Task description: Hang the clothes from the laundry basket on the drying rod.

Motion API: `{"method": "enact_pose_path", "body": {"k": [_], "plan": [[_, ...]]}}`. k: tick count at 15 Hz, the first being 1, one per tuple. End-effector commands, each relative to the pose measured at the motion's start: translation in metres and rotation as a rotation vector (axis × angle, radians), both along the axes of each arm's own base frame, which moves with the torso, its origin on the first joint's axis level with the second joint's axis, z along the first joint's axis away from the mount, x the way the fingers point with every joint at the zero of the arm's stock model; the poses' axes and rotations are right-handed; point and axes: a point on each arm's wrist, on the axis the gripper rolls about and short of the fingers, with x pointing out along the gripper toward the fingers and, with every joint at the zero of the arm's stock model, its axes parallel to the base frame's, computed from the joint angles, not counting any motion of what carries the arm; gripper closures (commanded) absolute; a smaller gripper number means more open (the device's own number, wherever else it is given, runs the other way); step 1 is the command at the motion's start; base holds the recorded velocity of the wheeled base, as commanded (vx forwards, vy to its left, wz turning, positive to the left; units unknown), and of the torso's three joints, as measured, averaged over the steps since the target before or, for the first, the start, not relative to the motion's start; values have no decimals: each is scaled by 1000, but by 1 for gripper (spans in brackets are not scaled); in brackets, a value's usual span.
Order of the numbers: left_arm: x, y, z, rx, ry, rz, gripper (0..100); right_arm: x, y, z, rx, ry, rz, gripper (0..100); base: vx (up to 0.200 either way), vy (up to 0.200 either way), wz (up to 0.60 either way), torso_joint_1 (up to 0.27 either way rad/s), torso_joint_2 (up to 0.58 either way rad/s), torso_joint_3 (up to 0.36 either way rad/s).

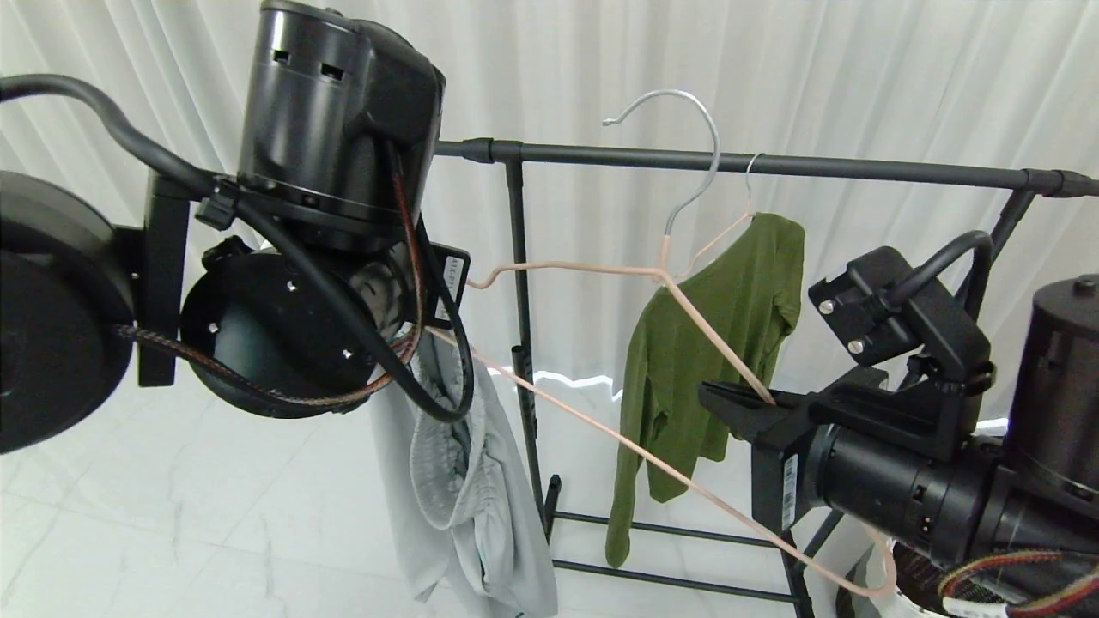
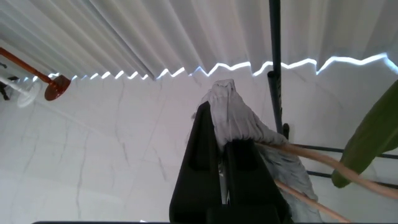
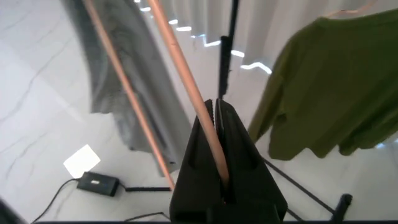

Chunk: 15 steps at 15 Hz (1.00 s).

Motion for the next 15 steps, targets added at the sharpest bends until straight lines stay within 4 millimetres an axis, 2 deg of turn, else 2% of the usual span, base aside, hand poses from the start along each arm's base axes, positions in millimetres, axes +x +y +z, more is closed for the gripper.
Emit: {"method": "enact_pose_path", "body": {"k": [1, 3, 5, 9, 14, 15], "plan": [[5, -4, -1, 2, 2, 1, 100, -25, 12, -3, 20, 41, 104, 100, 0, 0, 0, 0, 0, 0], [7, -6, 1, -4, -4, 1, 100, -45, 20, -5, 41, 102, 177, 100, 0, 0, 0, 0, 0, 0], [9, -8, 1, -5, -5, 1, 100, -51, 26, -15, 14, 145, 198, 100, 0, 0, 0, 0, 0, 0], [7, -6, 3, -7, -9, 4, 100, -31, 35, -30, -12, 146, 30, 100, 0, 0, 0, 0, 0, 0], [0, 0, 8, -16, -17, 1, 100, -14, 32, -28, 26, 153, -72, 100, 0, 0, 0, 0, 0, 0], [-5, 1, 9, -18, -19, -8, 100, -7, 33, -22, 54, 143, -93, 100, 0, 0, 0, 0, 0, 0]]}}
